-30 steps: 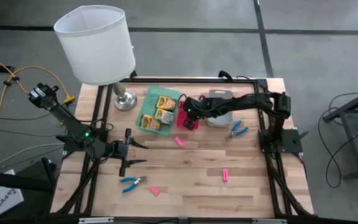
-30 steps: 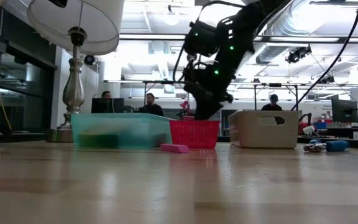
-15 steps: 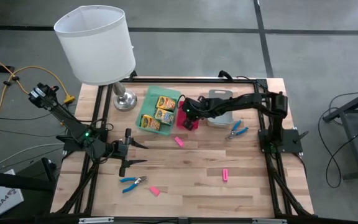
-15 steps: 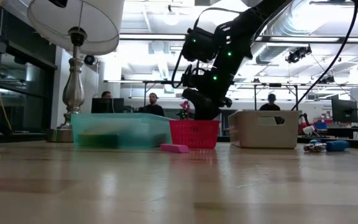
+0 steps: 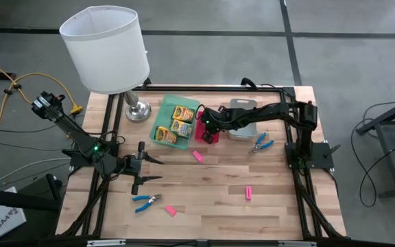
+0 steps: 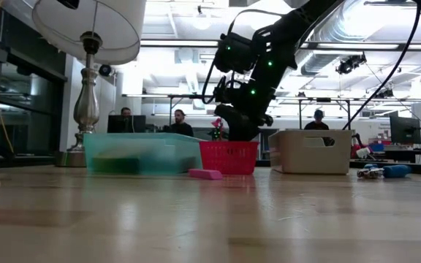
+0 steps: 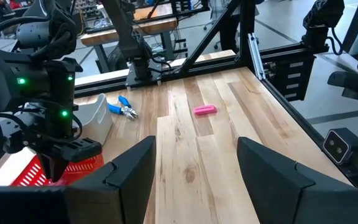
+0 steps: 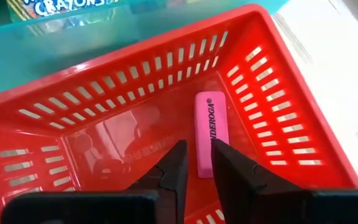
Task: Pick & Place School Supplies
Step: Put the pink eraser into the red bin
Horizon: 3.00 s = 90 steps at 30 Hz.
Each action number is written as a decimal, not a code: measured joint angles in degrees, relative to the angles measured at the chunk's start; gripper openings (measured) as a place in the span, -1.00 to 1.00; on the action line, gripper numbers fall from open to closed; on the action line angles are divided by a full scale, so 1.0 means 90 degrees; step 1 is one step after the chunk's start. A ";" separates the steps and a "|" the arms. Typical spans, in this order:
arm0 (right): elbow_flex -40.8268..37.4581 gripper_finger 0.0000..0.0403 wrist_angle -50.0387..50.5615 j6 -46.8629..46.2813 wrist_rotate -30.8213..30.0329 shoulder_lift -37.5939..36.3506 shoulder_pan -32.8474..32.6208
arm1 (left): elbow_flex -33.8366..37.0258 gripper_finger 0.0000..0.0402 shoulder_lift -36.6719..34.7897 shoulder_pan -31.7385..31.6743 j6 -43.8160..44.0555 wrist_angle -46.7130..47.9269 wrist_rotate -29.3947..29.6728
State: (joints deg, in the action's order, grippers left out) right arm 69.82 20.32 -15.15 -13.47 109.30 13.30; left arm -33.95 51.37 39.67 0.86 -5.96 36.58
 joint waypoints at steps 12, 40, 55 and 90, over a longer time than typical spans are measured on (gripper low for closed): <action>-0.0002 -0.64 -0.0089 -0.0012 0.0128 -0.0185 -0.0021 | 0.0000 0.09 0.0000 0.0001 0.0000 -0.0002 0.0002; 0.0002 -0.65 0.0880 -0.0870 0.0280 -0.1124 -0.2536 | 0.0000 0.09 0.0000 0.0000 0.0032 -0.0002 -0.0138; 0.0002 -0.65 0.2610 -0.6211 0.1172 -0.1124 -0.3926 | 0.0000 0.09 0.0000 0.0000 0.0029 -0.0002 -0.0138; 0.0000 -0.65 0.4057 -1.2031 0.0674 -0.1124 -0.5859 | 0.0000 0.09 0.0000 0.0000 -0.0096 -0.0053 -0.0136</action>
State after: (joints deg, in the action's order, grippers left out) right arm 69.82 56.83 -123.43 -7.41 99.18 -39.43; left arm -33.95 51.37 39.67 0.00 -6.43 35.35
